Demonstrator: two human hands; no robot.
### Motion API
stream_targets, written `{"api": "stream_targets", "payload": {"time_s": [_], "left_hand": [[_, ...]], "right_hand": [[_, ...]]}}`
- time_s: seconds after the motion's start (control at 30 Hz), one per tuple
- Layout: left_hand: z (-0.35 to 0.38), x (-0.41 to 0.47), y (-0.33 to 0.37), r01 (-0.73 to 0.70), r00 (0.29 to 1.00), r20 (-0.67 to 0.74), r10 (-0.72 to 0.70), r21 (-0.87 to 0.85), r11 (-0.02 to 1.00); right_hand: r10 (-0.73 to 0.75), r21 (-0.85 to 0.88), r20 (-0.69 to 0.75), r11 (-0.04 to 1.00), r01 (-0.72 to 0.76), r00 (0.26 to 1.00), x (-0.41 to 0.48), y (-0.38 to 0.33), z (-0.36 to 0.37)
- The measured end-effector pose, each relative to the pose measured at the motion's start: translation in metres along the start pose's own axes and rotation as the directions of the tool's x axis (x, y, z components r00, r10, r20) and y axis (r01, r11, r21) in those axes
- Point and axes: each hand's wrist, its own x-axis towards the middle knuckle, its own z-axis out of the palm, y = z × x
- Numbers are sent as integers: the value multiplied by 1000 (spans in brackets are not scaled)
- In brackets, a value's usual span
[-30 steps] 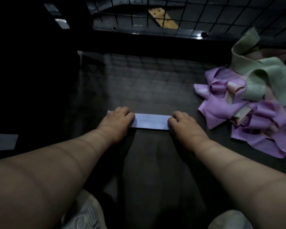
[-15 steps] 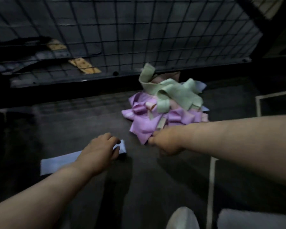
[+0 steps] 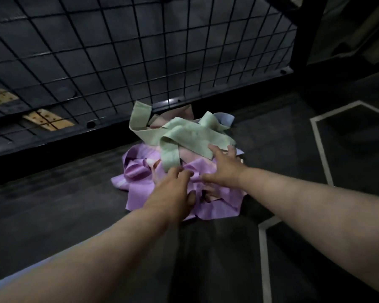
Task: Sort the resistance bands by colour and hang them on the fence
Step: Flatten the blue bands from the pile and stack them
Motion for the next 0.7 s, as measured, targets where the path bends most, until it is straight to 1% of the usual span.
{"api": "stream_targets", "payload": {"time_s": [0.07,0.13,0.2,0.23,0.27,0.33,0.37,0.43,0.47,0.5,0.53,0.57,0.63,0.67,0.7], "left_hand": [[2,13,-1,10,1000,-23,-10,22,1000],[4,25,-5,44,999,-6,-43,99,994],[7,33,-13,80,996,32,-87,172,982],[8,37,-16,89,994,50,-101,204,975],[9,40,-18,96,992,60,-112,224,970],[7,50,-22,114,989,68,-132,221,969],[4,56,-22,120,987,79,-140,211,970],[-2,68,-22,117,983,116,-143,208,971],[-4,73,-24,110,980,141,-143,217,970],[-5,78,-26,105,977,158,-142,222,969],[-4,81,-29,99,977,164,-138,223,970],[-2,84,-33,92,979,157,-128,222,971],[1,85,-40,46,991,112,-72,218,975],[2,83,-42,11,996,79,-29,216,976],[3,79,-43,-19,999,46,10,211,977]], "right_hand": [[-20,-42,42,999,22,999,14,-3,7],[-24,-17,51,1000,25,998,23,-10,16],[-22,40,-53,999,24,998,27,-12,29],[-48,79,-119,995,57,992,28,-10,36],[-88,118,-169,987,109,982,26,-9,41],[-237,168,-199,948,271,951,17,-8,45],[-342,149,-188,917,371,921,10,-8,45],[-526,42,-165,841,539,834,-4,-11,40],[-572,20,-152,814,581,806,-9,-11,37],[-586,21,-157,803,596,795,-13,-11,32],[-568,51,-181,810,585,803,-13,-11,29],[-516,102,-219,832,545,828,-10,-11,23],[-314,263,-325,876,405,892,6,-15,8],[-212,298,-386,893,338,898,20,-16,1],[-153,261,-420,924,281,894,33,-17,-6]]}}
